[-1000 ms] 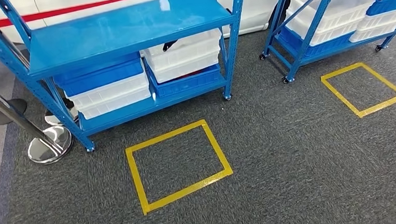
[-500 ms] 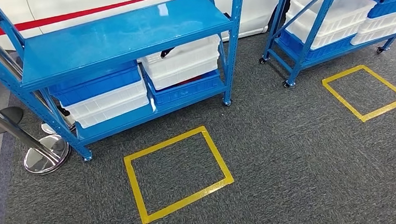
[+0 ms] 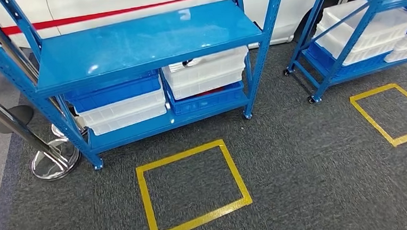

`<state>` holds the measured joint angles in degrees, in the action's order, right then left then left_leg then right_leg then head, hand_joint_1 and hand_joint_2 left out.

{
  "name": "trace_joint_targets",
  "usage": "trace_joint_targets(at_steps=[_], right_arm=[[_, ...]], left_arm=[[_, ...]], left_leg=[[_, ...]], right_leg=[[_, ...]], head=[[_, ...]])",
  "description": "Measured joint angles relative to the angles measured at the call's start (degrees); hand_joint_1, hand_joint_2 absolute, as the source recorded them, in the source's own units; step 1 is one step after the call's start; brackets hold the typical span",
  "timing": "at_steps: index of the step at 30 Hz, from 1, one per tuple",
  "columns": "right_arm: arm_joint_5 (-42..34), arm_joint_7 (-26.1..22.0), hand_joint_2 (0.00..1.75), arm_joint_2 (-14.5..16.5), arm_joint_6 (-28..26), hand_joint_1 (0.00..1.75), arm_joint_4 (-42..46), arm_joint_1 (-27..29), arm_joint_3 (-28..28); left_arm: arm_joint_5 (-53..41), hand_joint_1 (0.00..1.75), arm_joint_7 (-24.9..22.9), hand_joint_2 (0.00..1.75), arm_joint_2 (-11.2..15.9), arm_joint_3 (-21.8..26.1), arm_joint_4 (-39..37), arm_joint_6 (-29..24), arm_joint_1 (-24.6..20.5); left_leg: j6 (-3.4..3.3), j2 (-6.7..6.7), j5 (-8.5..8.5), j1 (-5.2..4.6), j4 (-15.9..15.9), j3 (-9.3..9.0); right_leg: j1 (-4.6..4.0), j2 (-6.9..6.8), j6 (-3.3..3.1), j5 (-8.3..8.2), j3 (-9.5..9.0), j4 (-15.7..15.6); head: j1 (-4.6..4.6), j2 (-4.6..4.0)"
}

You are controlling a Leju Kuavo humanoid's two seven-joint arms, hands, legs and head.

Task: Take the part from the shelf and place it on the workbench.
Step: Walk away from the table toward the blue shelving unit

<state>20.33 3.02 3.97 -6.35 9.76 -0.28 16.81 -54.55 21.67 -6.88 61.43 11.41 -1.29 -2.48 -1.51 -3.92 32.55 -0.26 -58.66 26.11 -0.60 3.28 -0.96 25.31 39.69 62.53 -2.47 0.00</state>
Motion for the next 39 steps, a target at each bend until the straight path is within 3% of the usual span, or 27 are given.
trace_joint_targets(at_steps=[1,3,4,6,8,10,11,12,15,16,18,20,22,24,26,27,28,30,31,32,35,37,39], right_arm=[[0.1,0.2,0.0,-0.1,0.0,0.0,0.0,0.0,0.0],[0.2,0.5,0.0,0.0,0.1,0.0,0.0,-0.2,0.0],[0.1,0.5,0.0,0.1,0.1,0.0,-0.1,-0.2,0.0],[-0.4,0.4,0.0,0.2,0.1,0.0,-0.1,-0.3,0.0],[-0.9,0.2,0.0,0.2,0.1,0.0,-0.1,-0.3,0.0],[-1.2,0.0,0.0,0.2,0.1,0.0,-0.1,-0.4,0.0],[-1.2,0.0,0.0,0.2,0.1,0.0,-0.1,-0.4,0.0],[-1.2,0.0,0.0,0.2,0.1,0.0,-0.1,-0.4,0.0],[-1.2,0.0,0.0,0.3,0.1,0.0,-0.2,-0.2,0.0],[-1.2,0.0,0.0,0.3,0.0,0.0,-0.2,-0.2,0.1],[-1.1,0.0,0.0,0.3,0.0,0.0,-0.2,-0.5,0.1],[-1.0,0.0,0.0,0.3,0.0,0.0,-0.2,-0.8,0.1],[-1.0,0.0,0.0,0.3,-0.1,0.0,-0.1,-1.0,0.1],[-1.0,0.0,0.0,0.4,-0.1,0.0,-0.1,-1.0,0.1],[-1.0,0.0,0.0,0.3,-0.1,0.0,-0.1,-1.0,0.1],[-1.0,0.0,0.0,0.3,-0.1,0.0,-0.1,-0.9,0.1],[-1.0,0.0,0.0,0.3,-0.1,0.0,-0.1,-0.7,0.1],[-1.0,0.0,0.0,0.2,-0.1,0.0,-0.2,-0.3,0.1],[-1.0,0.0,0.0,0.2,-0.1,0.0,-0.2,-0.4,0.1],[-1.0,0.0,0.0,0.2,-0.1,0.0,-0.3,-0.5,0.1],[-0.9,0.0,0.0,0.2,-0.1,0.0,-0.2,-0.7,0.1],[-0.9,0.0,0.0,0.2,-0.1,0.0,-0.2,-0.7,0.1],[-0.9,0.1,0.0,0.2,-0.1,0.0,-0.2,-0.7,0.1]], left_arm=[[0.0,0.0,0.0,0.0,-0.1,0.0,-0.1,0.0,-0.1],[0.0,0.0,0.0,0.0,-0.1,0.0,-0.1,0.0,-0.2],[0.0,0.0,0.0,0.0,0.0,0.0,-0.1,0.0,-0.2],[0.0,0.0,0.0,0.0,0.1,0.0,-0.1,0.0,-0.3],[0.0,0.0,0.0,0.0,0.1,0.0,-0.1,0.1,-0.4],[0.0,0.0,0.0,0.0,0.1,0.0,-0.1,0.1,-0.2],[0.0,0.0,0.0,0.0,0.1,0.0,-0.1,0.1,-0.1],[0.0,0.0,0.0,0.0,0.1,0.0,-0.1,0.1,0.1],[0.0,0.0,0.0,0.0,0.2,0.0,-0.1,0.1,0.6],[0.0,0.0,-0.1,0.0,0.2,0.0,-0.1,0.1,0.6],[0.0,0.0,-0.1,0.0,0.2,0.0,-0.1,0.1,0.4],[0.0,0.0,-0.2,0.0,0.1,0.0,-0.1,0.0,0.2],[0.0,0.0,-0.2,0.0,0.1,0.0,-0.1,0.0,0.1],[0.0,0.0,-0.2,0.0,0.1,0.0,-0.1,0.0,0.0],[0.1,0.0,-0.2,0.0,0.1,0.0,-0.1,0.0,0.0],[0.1,0.0,-0.2,0.0,0.1,0.0,-0.1,0.0,0.0],[0.1,0.0,-0.2,0.0,0.1,0.0,-0.1,0.0,0.1],[0.1,0.0,-0.2,0.0,0.0,0.0,-0.1,0.0,0.1],[0.1,0.0,-0.2,0.0,0.0,0.0,-0.1,0.0,0.0],[0.1,0.0,-0.3,0.0,0.0,0.0,-0.1,0.0,0.0],[0.1,0.0,-0.3,0.0,0.0,0.0,-0.1,-0.1,-0.3],[0.1,0.0,-0.4,0.0,0.0,0.0,-0.1,-0.1,-0.4],[0.0,0.0,-0.4,0.0,0.0,0.0,-0.1,-0.1,-0.3]], left_leg=[[0.21,-0.58,0.35,-0.03,0.0,-0.52],[0.6,-1.04,0.12,-0.14,-0.7,-1.21],[0.86,-0.39,-0.57,-0.24,-2.3,-0.89],[1.5,1.71,-0.96,-0.21,-7.8,2.35],[2.15,3.05,1.76,0.08,-13.7,7.05],[2.62,3.39,5.68,0.35,-15.4,10.26],[2.71,3.47,6.24,0.42,-14.4,10.99],[2.66,3.52,5.07,0.44,-12.1,11.3],[1.63,3.67,-5.6,0.04,-4.0,11.53],[1.18,3.72,-7.83,-0.18,-2.8,11.5],[0.39,3.64,-7.87,-0.39,-1.8,10.54],[-0.3,3.52,-7.44,-0.12,-0.4,8.67],[-0.68,3.49,-6.72,0.17,1.0,6.47],[-0.73,3.38,-5.51,0.34,1.5,4.56],[-0.43,3.08,-3.89,0.58,1.6,2.42],[-0.2,2.94,-3.02,0.73,1.6,1.25],[0.07,2.84,-2.12,0.88,1.6,0.14],[0.73,2.73,-0.33,0.89,1.5,-1.62],[1.12,2.73,0.51,0.83,1.7,-2.21],[1.54,2.75,0.95,0.73,1.7,-2.79],[2.41,2.98,0.48,0.83,-0.4,-2.97],[2.74,3.27,0.85,0.95,-6.2,0.23],[2.95,3.45,4.08,0.95,-12.8,5.24]], right_leg=[[-0.18,0.59,-0.34,-1.32,-0.38,-1.2],[-0.13,0.03,-0.8,-1.02,-1.99,-2.1],[0.01,-0.52,-1.05,-0.73,-3.03,-2.6],[0.2,-1.54,-1.44,0.3,-5.13,-3.4],[0.19,-2.31,-1.6,1.84,-6.95,-3.6],[0.22,-2.66,-1.55,3.58,-9.01,-3.6],[0.23,-2.73,-1.5,4.47,-10.17,-3.6],[0.24,-2.79,-1.45,5.46,-11.47,-3.6],[0.19,-2.88,-1.01,8.06,-14.15,-3.7],[0.24,-2.83,-0.69,8.54,-14.64,-3.9],[0.29,-2.72,0.19,8.44,-15.23,-3.9],[0.37,-2.78,0.9,7.18,-14.11,-0.8],[0.63,-2.86,1.45,7.17,-9.97,5.8],[1.0,-2.92,1.96,10.25,-4.94,11.0],[1.35,-2.97,2.36,12.61,-1.88,11.2],[1.48,-2.99,2.5,11.83,-1.33,9.4],[1.58,-3.04,2.58,9.33,-1.17,6.6],[1.59,-3.27,2.45,1.72,-0.93,0.6],[1.5,-3.32,2.22,-0.93,-0.86,-1.0],[1.45,-3.32,1.87,-2.14,-0.86,-1.9],[1.52,-3.12,0.52,-0.89,-2.59,-2.4],[1.46,-3.17,-0.21,0.1,-4.23,-2.8],[1.3,-3.14,-0.59,1.28,-5.8,-3.0]], head=[[0.0,0.0],[0.0,0.0],[0.0,0.0],[-0.01,0.0],[-0.03,0.0],[-0.03,0.0],[-0.03,0.0],[-0.02,0.0],[0.01,0.0],[0.02,0.0],[0.02,0.0],[0.03,0.0],[0.05,0.0],[0.04,0.0],[0.04,0.0],[0.04,0.0],[0.05,0.0],[0.05,0.0],[0.03,0.0],[0.02,0.0],[-0.01,0.0],[-0.01,0.0],[-0.01,0.0]])
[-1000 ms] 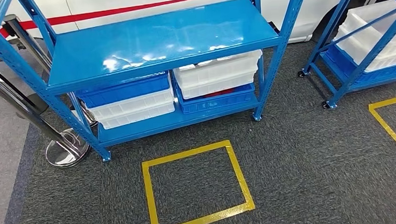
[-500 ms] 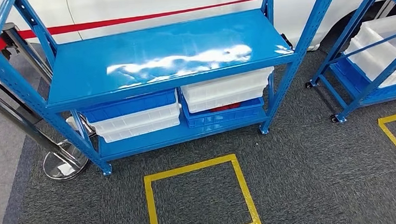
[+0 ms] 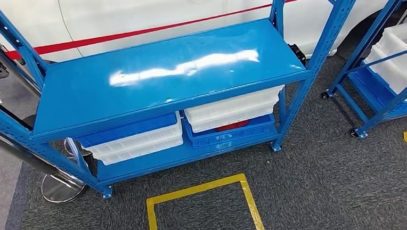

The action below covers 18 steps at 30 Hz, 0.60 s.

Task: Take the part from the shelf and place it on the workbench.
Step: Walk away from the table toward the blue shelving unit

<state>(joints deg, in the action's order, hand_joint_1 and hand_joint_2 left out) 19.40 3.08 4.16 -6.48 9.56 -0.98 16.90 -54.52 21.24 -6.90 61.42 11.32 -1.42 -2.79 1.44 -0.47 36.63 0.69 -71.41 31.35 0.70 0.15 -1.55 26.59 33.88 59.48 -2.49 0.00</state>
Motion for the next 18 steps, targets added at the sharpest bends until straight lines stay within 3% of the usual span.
trace_joint_targets(at_steps=[2,3,4,7,8,10,14,16,18], right_arm=[[-0.1,0.2,0.0,0.0,0.0,0.0,0.0,0.0,0.0],[-0.1,0.2,0.0,0.0,0.0,0.0,0.0,0.0,0.1],[-0.1,0.3,0.0,0.0,0.0,0.0,0.0,0.0,0.2],[-0.1,0.3,0.0,0.2,0.0,0.0,-0.1,0.1,0.5],[-0.1,0.3,0.0,0.3,0.0,0.0,-0.1,0.1,0.7],[-0.1,0.2,0.0,0.4,0.1,0.0,-0.1,-0.1,0.9],[-0.1,0.2,0.0,0.4,0.1,0.0,-0.1,-0.1,1.2],[-0.1,0.2,0.0,0.4,0.1,0.0,-0.1,-0.2,1.3],[0.0,0.2,0.87,0.4,0.1,0.0,-0.1,-0.2,1.3]], left_arm=[[-0.1,0.0,-0.1,0.0,0.0,0.0,0.0,-0.1,0.2],[-0.3,0.0,-0.3,0.0,0.0,0.0,0.0,-0.1,0.3],[-0.5,0.0,-0.5,0.0,0.0,0.0,0.0,-0.2,0.3],[-1.1,0.0,-1.0,0.0,0.1,0.0,0.0,-0.3,0.7],[-1.3,0.0,-1.1,0.0,0.2,0.0,0.0,-0.3,0.9],[-1.3,0.0,-1.0,0.0,0.2,0.0,0.0,-0.3,0.8],[-1.4,0.0,-0.9,0.0,0.2,-0.1,0.0,-0.3,0.4],[-1.4,0.0,-0.8,0.0,0.2,-0.1,0.0,-0.4,0.3],[-1.4,0.0,-0.8,0.0,0.2,-0.1,0.0,-0.6,0.2]], left_leg=[[-0.09,0.02,3.42,-0.03,-2.2,3.61],[-0.3,0.03,3.33,-0.08,-1.0,4.36],[-0.65,0.04,1.34,-0.19,1.4,4.67],[-2.07,-0.14,-9.71,-0.96,9.1,5.34],[-2.29,-0.26,-11.64,-1.18,10.0,5.5],[-2.32,-0.47,-12.19,-1.23,10.4,5.13],[-2.16,-0.64,-12.51,-1.09,12.1,4.02],[-2.38,-0.66,-12.19,-1.12,12.2,3.85],[-2.61,-0.67,-11.94,-1.16,12.2,3.79]], right_leg=[[-0.16,0.17,-0.09,1.35,-1.88,0.0],[-0.25,0.25,-0.07,2.06,-2.93,0.0],[-0.35,0.28,-0.04,2.82,-4.01,0.0],[-0.69,0.55,0.35,4.97,-6.07,0.2],[-0.77,0.74,0.62,5.53,-6.33,0.3],[-0.88,0.91,1.17,6.16,-6.87,-0.1],[-0.93,0.81,0.99,5.22,-7.93,-1.4],[-0.93,0.79,1.04,5.18,-8.15,-1.7],[-0.92,0.77,1.06,5.46,-8.46,-2.2]], head=[[-0.01,0.0],[-0.01,0.0],[0.0,0.0],[0.02,0.0],[0.02,0.0],[0.02,0.0],[0.02,0.0],[0.02,0.0],[0.02,0.0]])
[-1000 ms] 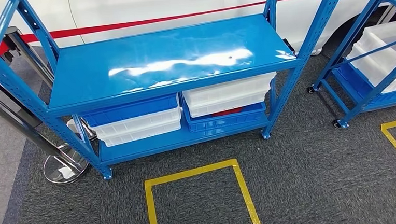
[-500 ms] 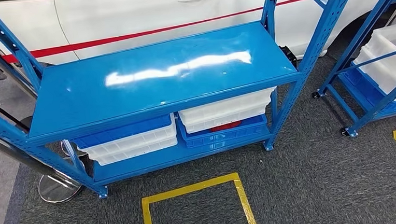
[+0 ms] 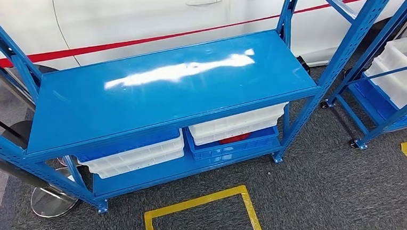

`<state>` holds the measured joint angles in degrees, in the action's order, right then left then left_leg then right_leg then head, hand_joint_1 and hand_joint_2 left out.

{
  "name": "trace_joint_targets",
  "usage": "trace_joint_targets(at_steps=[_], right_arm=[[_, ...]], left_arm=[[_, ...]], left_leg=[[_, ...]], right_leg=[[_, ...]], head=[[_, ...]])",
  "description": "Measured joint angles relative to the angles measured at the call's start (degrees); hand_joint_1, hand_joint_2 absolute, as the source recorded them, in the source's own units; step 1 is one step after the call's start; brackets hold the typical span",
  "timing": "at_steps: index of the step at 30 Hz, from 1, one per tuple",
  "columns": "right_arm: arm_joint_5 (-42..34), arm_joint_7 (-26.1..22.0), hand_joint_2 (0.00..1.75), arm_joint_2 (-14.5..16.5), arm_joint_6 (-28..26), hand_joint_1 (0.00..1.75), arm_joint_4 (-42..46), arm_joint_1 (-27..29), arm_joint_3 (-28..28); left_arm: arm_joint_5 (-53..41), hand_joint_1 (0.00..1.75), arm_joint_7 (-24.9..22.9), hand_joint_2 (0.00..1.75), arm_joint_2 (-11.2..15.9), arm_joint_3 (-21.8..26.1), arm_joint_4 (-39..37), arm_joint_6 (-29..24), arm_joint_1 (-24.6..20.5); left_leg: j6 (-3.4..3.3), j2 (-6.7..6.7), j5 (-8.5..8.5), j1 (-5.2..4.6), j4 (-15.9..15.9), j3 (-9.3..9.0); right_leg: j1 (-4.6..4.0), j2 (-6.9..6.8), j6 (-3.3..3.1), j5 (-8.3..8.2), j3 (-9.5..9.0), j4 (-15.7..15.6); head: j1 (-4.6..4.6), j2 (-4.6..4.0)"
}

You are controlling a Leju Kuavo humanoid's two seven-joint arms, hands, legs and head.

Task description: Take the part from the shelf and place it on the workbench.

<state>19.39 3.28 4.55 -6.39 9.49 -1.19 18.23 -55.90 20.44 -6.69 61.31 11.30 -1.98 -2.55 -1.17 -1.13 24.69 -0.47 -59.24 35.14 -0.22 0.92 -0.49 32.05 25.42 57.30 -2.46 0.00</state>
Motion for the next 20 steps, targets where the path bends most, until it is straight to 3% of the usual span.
trace_joint_targets(at_steps=[2,4,8,11,15,17,19,20], right_arm=[[0.1,0.0,1.75,0.0,0.0,0.0,0.0,0.0,0.0],[0.2,0.2,1.75,0.0,-0.5,0.0,0.0,0.0,0.0],[-0.1,1.0,0.0,0.0,-2.6,0.0,0.0,0.0,0.4],[0.2,1.1,0.0,0.0,-3.0,0.0,0.0,0.0,0.8],[0.7,1.2,0.0,0.0,-2.6,0.0,0.0,-0.1,0.9],[1.0,1.3,0.0,0.0,-2.4,0.0,0.0,-0.1,0.9],[1.2,1.4,0.87,0.0,-2.3,0.0,0.0,-0.2,0.9],[1.2,1.4,1.16,0.0,-2.2,0.0,0.0,-0.2,0.9]], left_arm=[[0.0,0.0,0.0,0.0,0.0,0.0,0.0,-0.2,0.0],[0.1,0.0,0.0,0.0,0.0,0.0,0.0,-0.5,0.0],[0.6,0.0,-0.4,0.0,0.0,0.1,0.0,-1.2,0.0],[1.2,0.0,-1.2,0.0,0.0,0.5,0.0,-2.5,0.0],[1.4,0.0,-2.2,1.75,-0.1,1.0,0.0,-3.4,0.1],[1.4,0.0,-2.8,1.75,-0.2,1.3,0.0,-3.7,0.1],[1.4,0.0,-3.5,1.75,-0.2,1.5,0.0,-4.1,0.1],[1.4,0.0,-3.6,1.75,-0.2,1.6,0.0,-4.2,0.1]], left_leg=[[-0.13,0.01,0.12,-0.06,0.0,0.01],[-0.19,0.04,0.15,-0.09,0.0,0.0],[-0.34,0.04,0.05,-0.09,0.0,-0.04],[-0.43,0.04,-0.05,-0.08,0.0,-0.09],[-0.43,0.03,-0.13,-0.03,0.0,-0.19],[-0.42,0.02,-0.14,-0.01,0.0,-0.24],[-0.41,0.02,-0.14,-0.01,0.0,-0.28],[-0.41,0.02,-0.14,-0.01,0.0,-0.29]], right_leg=[[0.04,-0.04,0.16,0.51,-0.47,-0.8],[0.07,-0.07,0.34,0.71,-0.71,-1.3],[0.06,-0.13,0.64,0.51,-0.72,-1.3],[0.03,-0.17,0.79,0.41,-0.73,-1.3],[-0.01,-0.23,0.82,0.38,-0.82,-1.3],[-0.04,-0.24,0.82,0.38,-0.87,-1.2],[-0.05,-0.24,0.82,0.39,-0.89,-1.2],[-0.06,-0.24,0.82,0.39,-0.9,-1.2]], head=[[0.0,0.0],[0.0,0.0],[-0.01,0.0],[-0.01,0.0],[-0.01,0.0],[-0.01,0.0],[-0.01,0.0],[-0.01,0.0]])
